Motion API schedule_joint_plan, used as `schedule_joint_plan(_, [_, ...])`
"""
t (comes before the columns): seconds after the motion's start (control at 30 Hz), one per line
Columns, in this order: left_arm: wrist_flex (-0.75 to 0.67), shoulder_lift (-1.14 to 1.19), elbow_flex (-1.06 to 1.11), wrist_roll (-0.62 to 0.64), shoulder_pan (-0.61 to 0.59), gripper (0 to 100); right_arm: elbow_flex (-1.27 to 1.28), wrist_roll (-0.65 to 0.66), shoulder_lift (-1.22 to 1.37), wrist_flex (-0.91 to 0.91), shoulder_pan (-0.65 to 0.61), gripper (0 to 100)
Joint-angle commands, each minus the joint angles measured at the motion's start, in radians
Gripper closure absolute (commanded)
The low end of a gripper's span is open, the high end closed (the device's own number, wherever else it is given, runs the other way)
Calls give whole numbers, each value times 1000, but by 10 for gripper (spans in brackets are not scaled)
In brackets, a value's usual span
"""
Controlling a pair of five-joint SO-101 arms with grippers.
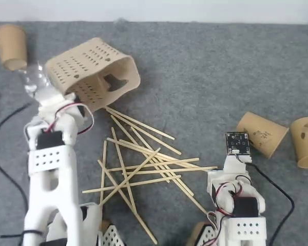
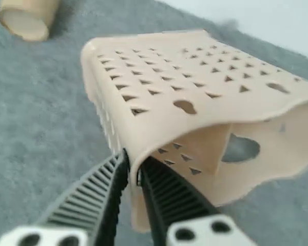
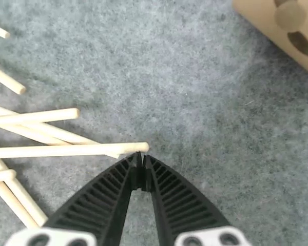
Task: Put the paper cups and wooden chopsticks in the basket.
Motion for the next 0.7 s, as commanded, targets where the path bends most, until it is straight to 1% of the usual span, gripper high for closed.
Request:
schedule_joint_plan(0.0, [187, -5, -240, 74, 84, 988, 6, -9, -7, 10, 19, 989])
schedule_joint_plan(0.17, [288, 0, -398, 158, 143, 988, 6, -9, -7, 10, 19, 990])
schedule_joint_plan(0.3, [328, 2, -460, 183, 189, 988, 6, -8, -7, 10, 35, 991])
schedule_joint_plan(0.47, [316, 15, -481, 195, 258, 988, 6, -8, -7, 10, 70, 990])
schedule_joint_plan(0.53, [313, 68, -513, 222, 267, 988, 6, -8, -7, 10, 70, 990])
schedule_joint_plan(0.67, [316, 195, -618, 235, 267, 988, 6, -8, -7, 10, 70, 990])
